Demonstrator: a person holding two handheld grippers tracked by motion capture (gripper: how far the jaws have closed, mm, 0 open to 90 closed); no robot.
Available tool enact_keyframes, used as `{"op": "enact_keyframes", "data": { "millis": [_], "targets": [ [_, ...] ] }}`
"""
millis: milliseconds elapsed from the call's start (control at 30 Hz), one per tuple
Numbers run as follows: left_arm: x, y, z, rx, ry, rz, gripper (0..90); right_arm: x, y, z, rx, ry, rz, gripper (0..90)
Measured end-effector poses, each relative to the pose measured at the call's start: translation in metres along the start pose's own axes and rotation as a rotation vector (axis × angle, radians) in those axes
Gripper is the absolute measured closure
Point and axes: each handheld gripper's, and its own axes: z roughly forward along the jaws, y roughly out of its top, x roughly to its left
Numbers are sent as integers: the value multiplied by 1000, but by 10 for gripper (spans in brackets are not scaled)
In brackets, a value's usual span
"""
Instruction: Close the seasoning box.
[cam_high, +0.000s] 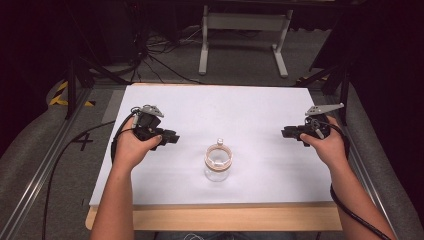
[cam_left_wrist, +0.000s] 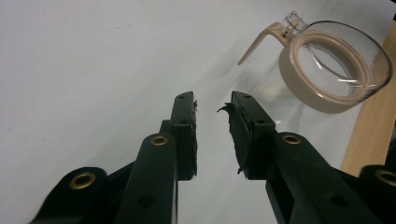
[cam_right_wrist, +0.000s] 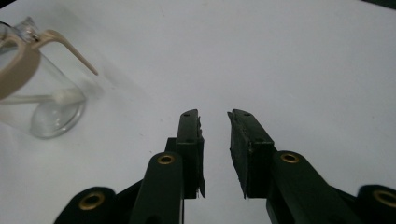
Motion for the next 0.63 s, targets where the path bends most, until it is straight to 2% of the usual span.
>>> {"op": "enact_keyframes", "data": {
  "millis": [167, 267, 333, 400, 467, 533, 633],
  "targets": [
    [9, -7, 8, 1, 13, -13, 681, -13, -24, 14, 17, -15, 38, 698],
    [11, -8, 12, 8, 18, -12, 673, -14, -31, 18, 9, -14, 54, 691],
    [12, -9, 15, 5, 19, -5, 662, -15, -41, 22, -8, -8, 74, 689],
    [12, -10, 17, 22, 26, 3, 651, -13, -50, 26, -28, 9, 104, 685],
    [12, -10, 18, 21, 29, 3, 640, -13, -56, 32, -20, 22, 117, 673],
    [12, -12, 19, 12, 29, 7, 619, -11, -57, 35, 12, 14, 100, 659],
    [14, -16, 21, -6, 52, 9, 549, -9, -56, 35, -3, 19, 89, 650]
  ]
}}
